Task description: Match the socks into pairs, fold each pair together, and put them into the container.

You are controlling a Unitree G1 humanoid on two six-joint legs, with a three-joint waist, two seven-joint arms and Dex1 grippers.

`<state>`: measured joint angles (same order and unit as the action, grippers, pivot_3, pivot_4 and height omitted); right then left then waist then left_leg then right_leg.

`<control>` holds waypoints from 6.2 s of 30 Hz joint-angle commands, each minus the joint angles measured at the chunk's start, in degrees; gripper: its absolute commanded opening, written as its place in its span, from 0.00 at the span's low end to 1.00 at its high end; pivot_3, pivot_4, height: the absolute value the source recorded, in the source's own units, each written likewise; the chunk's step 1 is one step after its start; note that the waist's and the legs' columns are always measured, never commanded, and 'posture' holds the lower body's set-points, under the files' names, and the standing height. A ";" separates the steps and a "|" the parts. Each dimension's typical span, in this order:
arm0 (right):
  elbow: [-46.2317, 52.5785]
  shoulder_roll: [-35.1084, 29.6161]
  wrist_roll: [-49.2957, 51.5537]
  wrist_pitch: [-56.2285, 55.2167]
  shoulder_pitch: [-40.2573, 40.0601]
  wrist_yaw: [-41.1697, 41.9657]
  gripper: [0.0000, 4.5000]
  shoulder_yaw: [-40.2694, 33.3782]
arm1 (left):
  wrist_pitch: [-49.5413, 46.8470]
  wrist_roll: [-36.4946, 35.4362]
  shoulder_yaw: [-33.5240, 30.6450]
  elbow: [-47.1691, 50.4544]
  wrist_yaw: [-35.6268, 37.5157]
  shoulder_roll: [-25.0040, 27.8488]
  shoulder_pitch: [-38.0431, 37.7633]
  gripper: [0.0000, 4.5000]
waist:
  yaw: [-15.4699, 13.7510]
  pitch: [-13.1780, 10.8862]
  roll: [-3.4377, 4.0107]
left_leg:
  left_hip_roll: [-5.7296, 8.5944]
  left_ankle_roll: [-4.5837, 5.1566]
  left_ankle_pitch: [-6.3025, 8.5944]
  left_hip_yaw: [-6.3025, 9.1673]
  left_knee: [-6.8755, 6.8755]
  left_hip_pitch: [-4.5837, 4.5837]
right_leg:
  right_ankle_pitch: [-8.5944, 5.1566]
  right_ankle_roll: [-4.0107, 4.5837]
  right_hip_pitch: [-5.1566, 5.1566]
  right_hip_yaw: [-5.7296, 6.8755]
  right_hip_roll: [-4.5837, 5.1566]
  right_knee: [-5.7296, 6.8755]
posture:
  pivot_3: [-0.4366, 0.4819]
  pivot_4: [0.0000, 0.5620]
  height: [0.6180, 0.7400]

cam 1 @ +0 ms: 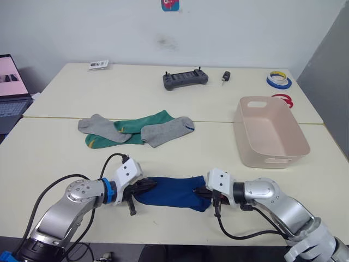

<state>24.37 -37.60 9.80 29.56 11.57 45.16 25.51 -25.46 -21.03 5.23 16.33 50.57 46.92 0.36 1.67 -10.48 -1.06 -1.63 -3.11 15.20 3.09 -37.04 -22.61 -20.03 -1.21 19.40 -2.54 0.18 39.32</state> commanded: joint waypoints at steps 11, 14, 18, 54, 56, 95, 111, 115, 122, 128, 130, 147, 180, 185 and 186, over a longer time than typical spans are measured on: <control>5.51 -0.96 8.18 -1.87 -1.97 3.91 0.01 -12.25 | -0.84 -5.77 -6.85 6.56 4.39 1.03 -2.47 0.00 | 0.18 0.00 -0.01 | -0.06 0.00 -0.01 0.00 0.02 0.21 | -0.01 0.00 -0.09 -0.03 -0.06 0.18 | 0.48 0.27 1.00; 4.37 1.33 6.27 -0.71 1.16 2.80 0.01 -8.77 | -1.45 -4.71 -5.03 7.06 4.78 1.19 -0.74 0.00 | 0.09 0.00 -0.01 | -0.01 -0.01 -0.01 0.03 0.00 0.13 | -0.01 0.00 -0.06 -0.01 -0.04 0.16 | 0.48 0.27 1.00; -0.03 4.33 0.09 -1.06 4.89 1.79 0.01 -1.55 | 0.55 0.82 -0.58 4.67 3.93 0.62 0.05 0.00 | 0.11 0.00 -0.01 | 0.00 -0.01 -0.01 0.00 0.00 0.13 | -0.01 0.00 -0.04 -0.01 -0.04 0.14 | 0.48 0.27 1.00; -1.85 -3.00 -0.92 -6.74 0.98 8.46 0.01 -9.44 | 0.56 1.16 -1.15 4.20 5.08 -0.79 -1.66 0.00 | 0.02 0.00 -0.01 | 0.02 0.05 -0.08 -0.04 -0.09 -0.04 | -0.01 0.01 0.23 0.00 -0.04 0.43 | 0.48 0.27 1.00; -3.24 -4.39 -1.44 -7.37 1.92 8.68 0.01 -11.23 | 0.50 1.01 -1.35 4.35 4.73 -1.20 -1.82 0.00 | 0.02 0.00 -0.02 | 0.01 0.05 -0.08 -0.04 -0.09 -0.04 | -0.01 0.01 0.23 0.00 -0.04 0.43 | 0.48 0.27 1.00; 8.36 -1.44 9.67 14.02 -5.72 0.39 0.50 -15.95 | 4.65 4.95 0.23 -0.01 4.28 -1.66 -4.36 0.00 | 0.03 0.02 0.00 | 0.00 0.08 -0.11 0.01 -0.05 0.13 | -0.01 0.01 0.04 -0.04 -0.03 0.45 | 0.48 0.27 1.00; 9.46 2.01 7.21 17.73 -5.98 -5.40 0.24 -7.07 | 3.35 3.22 -1.13 1.36 3.65 -2.26 -4.21 0.00 | 0.06 0.11 0.04 | 0.00 0.08 -0.11 0.00 0.00 0.25 | -0.02 0.00 -0.02 -0.05 -0.04 0.44 | 0.48 0.27 1.00; 9.05 0.40 7.98 17.55 -5.45 -4.46 0.01 -9.31 | 2.23 1.07 -2.71 3.04 3.23 -2.78 -4.32 0.00 | 0.06 0.11 0.04 | 0.01 0.08 -0.11 -0.03 -0.01 0.24 | -0.02 0.00 -0.02 -0.06 -0.03 0.43 | 0.48 0.27 1.00; 7.07 -3.13 10.75 17.51 -1.47 -0.85 0.01 -14.61 | -0.99 -2.39 -3.85 7.34 3.88 -2.59 -1.67 0.00 | 0.04 0.06 0.02 | 0.03 0.08 -0.11 -0.02 -0.04 0.05 | -0.01 0.00 0.14 -0.03 -0.03 0.43 | 0.48 0.27 1.00; 6.39 -7.42 13.17 17.53 2.53 4.41 0.01 -15.79 | -2.97 -0.74 1.30 6.54 1.83 -6.32 3.66 0.00 | -0.01 0.06 0.02 | 0.02 0.09 -0.11 0.01 -0.02 -0.08 | -0.01 0.01 0.22 -0.01 -0.04 0.38 | 0.48 0.27 1.00; 6.61 -7.98 13.59 17.81 3.55 5.50 0.01 -15.14 | -2.66 0.71 3.41 4.88 0.77 -8.29 5.33 0.00 | -0.01 0.05 0.02 | 0.03 0.09 -0.11 0.00 -0.02 -0.14 | -0.01 0.01 0.24 0.00 -0.05 0.29 | 0.48 0.27 1.00; 8.90 1.18 19.32 28.00 11.17 2.11 0.01 -7.82 | -0.25 6.34 7.74 -3.31 -0.21 -11.09 6.21 0.00 | 0.02 0.07 0.03 | 0.03 0.11 -0.13 0.08 -0.05 -0.09 | 0.00 0.01 0.19 0.01 -0.04 0.35 | 0.48 0.27 1.00; -6.63 17.33 15.02 27.06 22.62 -0.44 0.01 4.26 | 0.32 5.44 4.65 -3.88 0.77 -8.32 2.93 0.00 | 0.19 0.09 0.05 | 0.01 0.13 -0.14 0.04 -0.03 -0.07 | -0.01 0.02 0.36 0.03 -0.04 0.56 | 0.48 0.27 1.00; -9.60 18.65 13.54 26.03 23.06 -0.15 0.06 5.04 | 0.25 5.27 4.44 -3.63 0.43 -8.50 2.69 0.00 | 0.19 0.09 0.05 | 0.01 0.13 -0.15 0.02 -0.04 -0.07 | -0.01 0.02 0.37 0.03 -0.04 0.57 | 0.48 0.27 1.00; -9.49 18.72 13.61 25.99 23.03 0.00 0.13 4.72 | 0.23 5.22 4.34 -3.59 0.33 -8.55 2.64 0.00 | 0.19 0.09 0.06 | 0.01 0.13 -0.15 0.02 -0.04 -0.07 | -0.01 0.02 0.37 0.03 -0.04 0.57 | 0.48 0.27 1.00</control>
<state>13.67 -19.26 23.43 56.57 33.36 44.87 30.78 -24.22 -17.46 8.50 14.68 51.74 38.43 4.41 1.85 -10.39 -1.00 -1.62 -2.98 15.05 3.11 -37.08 -22.67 -20.03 -1.19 19.77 -2.51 0.14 39.90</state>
